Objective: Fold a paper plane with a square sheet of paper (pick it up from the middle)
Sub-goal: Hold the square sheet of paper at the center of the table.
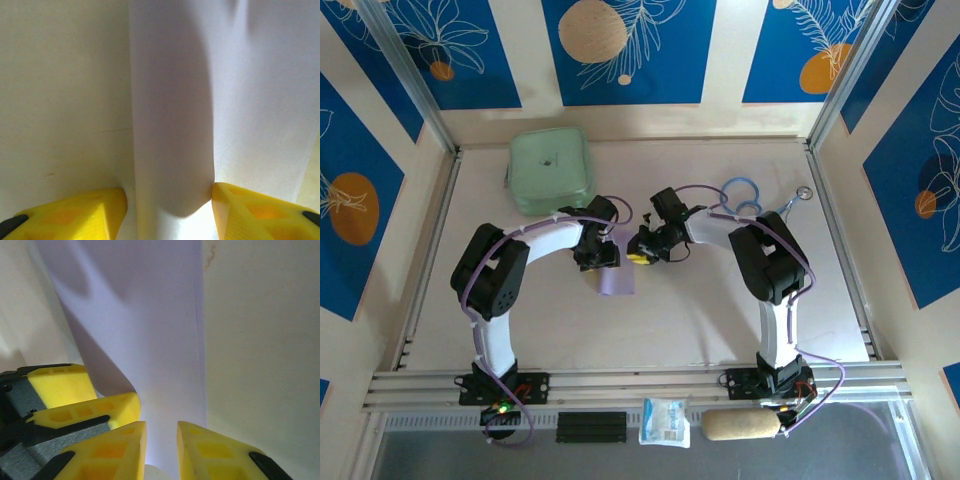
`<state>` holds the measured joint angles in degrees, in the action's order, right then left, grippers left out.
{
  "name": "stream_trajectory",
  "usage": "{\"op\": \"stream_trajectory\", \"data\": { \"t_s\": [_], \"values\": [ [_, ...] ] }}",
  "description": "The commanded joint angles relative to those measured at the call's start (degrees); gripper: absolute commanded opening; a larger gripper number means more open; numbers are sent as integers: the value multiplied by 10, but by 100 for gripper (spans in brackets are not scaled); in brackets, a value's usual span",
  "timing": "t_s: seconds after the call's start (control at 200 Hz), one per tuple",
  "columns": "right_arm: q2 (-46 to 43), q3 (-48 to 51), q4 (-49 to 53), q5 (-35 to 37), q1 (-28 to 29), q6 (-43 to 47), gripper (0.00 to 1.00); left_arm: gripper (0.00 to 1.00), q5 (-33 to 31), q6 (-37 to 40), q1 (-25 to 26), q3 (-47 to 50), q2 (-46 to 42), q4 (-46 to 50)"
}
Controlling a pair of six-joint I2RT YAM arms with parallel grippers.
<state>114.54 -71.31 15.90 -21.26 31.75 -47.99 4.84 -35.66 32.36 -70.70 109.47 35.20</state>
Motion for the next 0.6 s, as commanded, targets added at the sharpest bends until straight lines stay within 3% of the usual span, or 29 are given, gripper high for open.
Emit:
{"op": "stream_trajectory", "data": {
  "t_s": [0.0,0.595],
  "values": [
    [12,-18,6,-18,5,8,22,54,20,5,-3,23,57,-7],
    [35,-30,8,-27,7,14,18,55,27,9,-2,27,61,-14]
  ]
}}
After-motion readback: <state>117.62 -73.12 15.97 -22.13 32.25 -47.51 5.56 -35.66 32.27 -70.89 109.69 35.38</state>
